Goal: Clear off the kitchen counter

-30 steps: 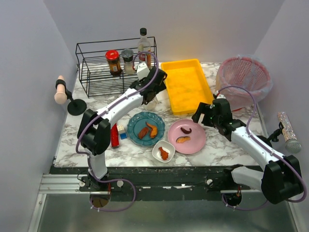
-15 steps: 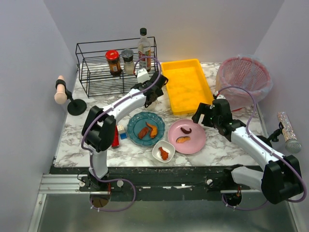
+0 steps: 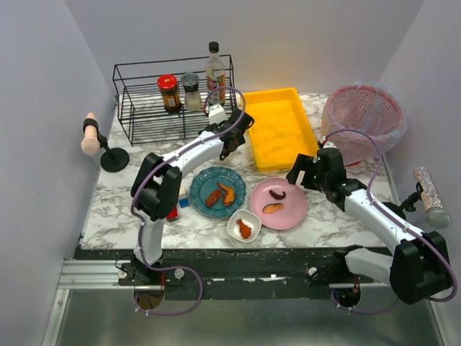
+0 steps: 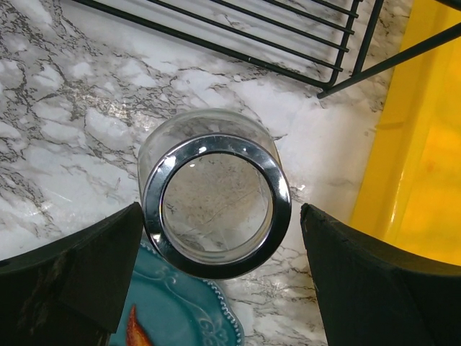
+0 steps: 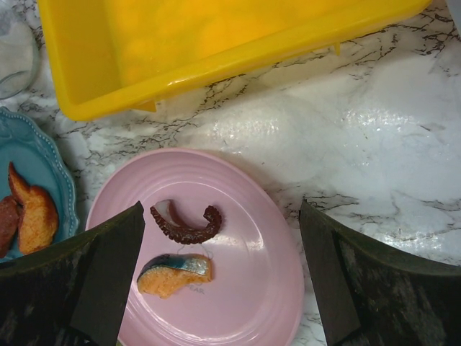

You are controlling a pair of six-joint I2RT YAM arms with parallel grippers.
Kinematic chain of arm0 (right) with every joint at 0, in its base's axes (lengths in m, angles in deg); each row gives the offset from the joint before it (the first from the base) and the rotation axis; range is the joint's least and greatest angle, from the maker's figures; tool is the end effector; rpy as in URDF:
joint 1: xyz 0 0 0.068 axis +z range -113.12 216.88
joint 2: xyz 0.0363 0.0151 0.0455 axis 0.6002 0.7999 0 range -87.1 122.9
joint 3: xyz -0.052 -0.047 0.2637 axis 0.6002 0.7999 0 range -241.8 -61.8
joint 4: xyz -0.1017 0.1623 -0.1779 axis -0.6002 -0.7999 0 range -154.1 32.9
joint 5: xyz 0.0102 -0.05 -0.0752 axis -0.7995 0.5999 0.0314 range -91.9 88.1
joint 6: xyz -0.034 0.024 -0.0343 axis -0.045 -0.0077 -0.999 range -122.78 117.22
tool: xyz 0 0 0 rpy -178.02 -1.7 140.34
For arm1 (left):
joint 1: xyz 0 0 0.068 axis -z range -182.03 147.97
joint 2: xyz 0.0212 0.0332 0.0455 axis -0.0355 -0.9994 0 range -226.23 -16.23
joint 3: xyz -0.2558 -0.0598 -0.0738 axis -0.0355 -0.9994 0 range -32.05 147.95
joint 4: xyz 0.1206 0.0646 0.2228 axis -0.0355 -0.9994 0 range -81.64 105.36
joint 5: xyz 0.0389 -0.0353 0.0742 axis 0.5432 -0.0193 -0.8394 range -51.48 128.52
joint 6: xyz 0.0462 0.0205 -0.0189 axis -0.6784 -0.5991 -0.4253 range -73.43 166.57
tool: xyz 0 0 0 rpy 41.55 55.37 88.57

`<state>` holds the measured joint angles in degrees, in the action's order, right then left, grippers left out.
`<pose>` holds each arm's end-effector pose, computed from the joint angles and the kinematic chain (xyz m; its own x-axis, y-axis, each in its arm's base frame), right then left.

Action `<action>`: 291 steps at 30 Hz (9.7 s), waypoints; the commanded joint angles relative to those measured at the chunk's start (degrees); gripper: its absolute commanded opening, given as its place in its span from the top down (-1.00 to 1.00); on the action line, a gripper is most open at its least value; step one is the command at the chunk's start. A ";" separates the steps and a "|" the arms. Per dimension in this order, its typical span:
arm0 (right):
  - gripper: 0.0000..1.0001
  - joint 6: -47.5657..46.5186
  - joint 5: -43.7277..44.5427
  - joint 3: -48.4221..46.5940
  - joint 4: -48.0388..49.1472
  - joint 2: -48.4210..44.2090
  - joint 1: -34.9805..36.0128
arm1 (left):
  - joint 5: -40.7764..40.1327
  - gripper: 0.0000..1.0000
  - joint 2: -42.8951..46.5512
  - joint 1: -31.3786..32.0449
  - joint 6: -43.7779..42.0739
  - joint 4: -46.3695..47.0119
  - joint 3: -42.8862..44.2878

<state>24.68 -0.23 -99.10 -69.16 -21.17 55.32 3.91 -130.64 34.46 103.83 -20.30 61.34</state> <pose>0.2272 0.0746 0.2184 -0.6849 0.2575 -0.6817 0.0232 0.9427 0.3328 0.3625 -0.2431 0.2357 -0.5640 -0.4438 -0.6964 -0.4358 0.8763 -0.2055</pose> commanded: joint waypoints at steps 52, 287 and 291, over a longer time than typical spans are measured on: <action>-0.91 0.05 0.35 0.65 0.54 0.95 0.28 | -7.14 1.00 7.34 -0.19 -7.14 12.96 -17.08; -0.40 16.48 -5.54 15.06 -1.13 -0.98 0.20 | 45.07 -0.01 7.45 9.48 -35.19 31.79 -29.66; -0.40 16.22 -5.28 15.06 -1.22 -1.42 0.20 | 45.95 0.11 6.92 9.39 -35.19 32.06 -29.31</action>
<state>40.35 -4.25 -86.07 -68.57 -23.48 55.30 47.53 -122.60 43.53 69.31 12.00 30.43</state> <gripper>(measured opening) 0.700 0.459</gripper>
